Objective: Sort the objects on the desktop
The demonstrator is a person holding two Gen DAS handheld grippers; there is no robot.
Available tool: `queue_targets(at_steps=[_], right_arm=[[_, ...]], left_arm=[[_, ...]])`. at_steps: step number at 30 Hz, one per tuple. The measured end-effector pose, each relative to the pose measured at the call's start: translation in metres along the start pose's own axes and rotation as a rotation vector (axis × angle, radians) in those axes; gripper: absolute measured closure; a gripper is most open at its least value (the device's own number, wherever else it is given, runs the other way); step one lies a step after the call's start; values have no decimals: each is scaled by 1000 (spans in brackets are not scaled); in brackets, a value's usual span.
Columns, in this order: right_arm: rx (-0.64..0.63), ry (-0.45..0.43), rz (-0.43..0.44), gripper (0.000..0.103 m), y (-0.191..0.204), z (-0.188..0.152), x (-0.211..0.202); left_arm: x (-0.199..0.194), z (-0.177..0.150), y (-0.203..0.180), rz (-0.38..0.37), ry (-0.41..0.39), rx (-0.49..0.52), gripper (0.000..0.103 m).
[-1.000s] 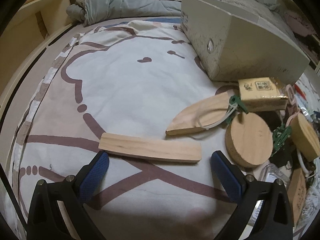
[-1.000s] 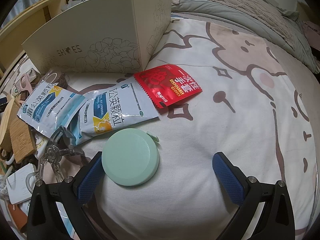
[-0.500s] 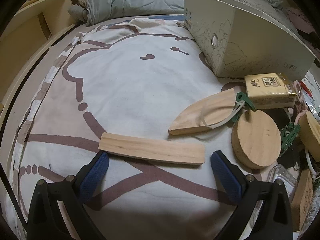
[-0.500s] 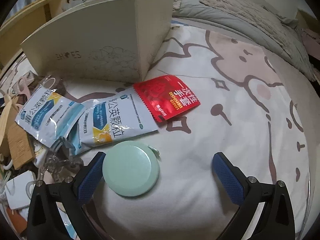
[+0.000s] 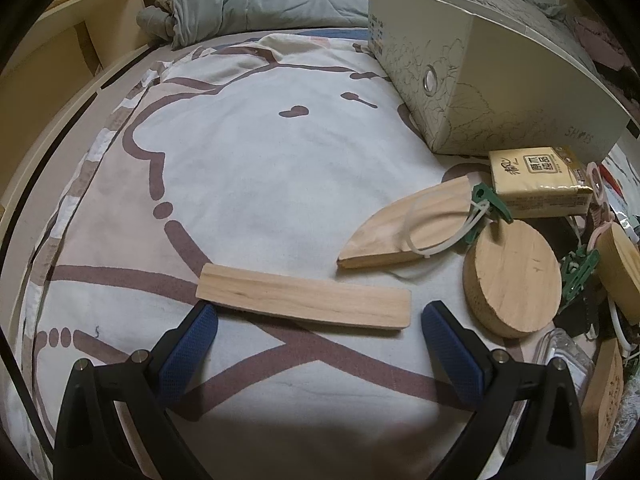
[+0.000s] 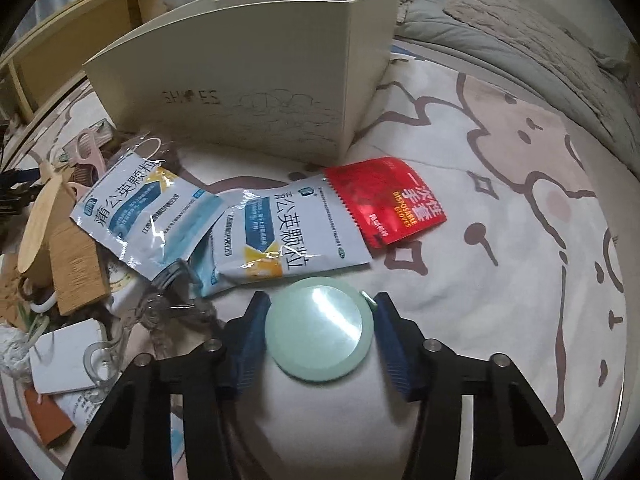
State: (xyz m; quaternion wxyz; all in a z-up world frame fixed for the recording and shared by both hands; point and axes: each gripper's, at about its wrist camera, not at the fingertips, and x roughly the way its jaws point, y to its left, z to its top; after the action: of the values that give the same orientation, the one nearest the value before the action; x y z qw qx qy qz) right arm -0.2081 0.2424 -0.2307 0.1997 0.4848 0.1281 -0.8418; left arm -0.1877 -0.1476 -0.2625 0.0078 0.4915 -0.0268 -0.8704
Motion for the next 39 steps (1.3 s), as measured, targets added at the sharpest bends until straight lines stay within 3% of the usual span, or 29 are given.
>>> queue_targets(at_steps=[5,16,18,20,21,22,24,29,35,39], right_arm=[[0,15,1,51,0,1,-1],[-14,44,-23,51,3,2,-2],[-14,49,-24,51,3,2,-2],[-11,50,-24,51,3,2,-2],[-12,51,-25,51,3,1,-3],[-12,51,-26,51,3,1,-3],[-10,53,-24,51,3,0,-3],[3,54,-10,51,1,0,-3],[17,51,3,51,-1,-1,-2],[25,49,12,51,-3,-1,-1]], left_arm=[[-1,0,0,5,-8,2,4],[-11,0,-10,-11,-30,48,43],[-12,0,-12,-12,-31,59,45],[-12,1,-12,-16,-27,55,45],[-12,1,-10,-16,-26,49,39],[-12,1,-8,-6,-23,38,24],[-13,1,0,14,-28,9,8],[-16,5,24,-39,-29,-25,0],[-15,6,21,-49,-11,127,0],[-16,13,18,-102,0,187,0]])
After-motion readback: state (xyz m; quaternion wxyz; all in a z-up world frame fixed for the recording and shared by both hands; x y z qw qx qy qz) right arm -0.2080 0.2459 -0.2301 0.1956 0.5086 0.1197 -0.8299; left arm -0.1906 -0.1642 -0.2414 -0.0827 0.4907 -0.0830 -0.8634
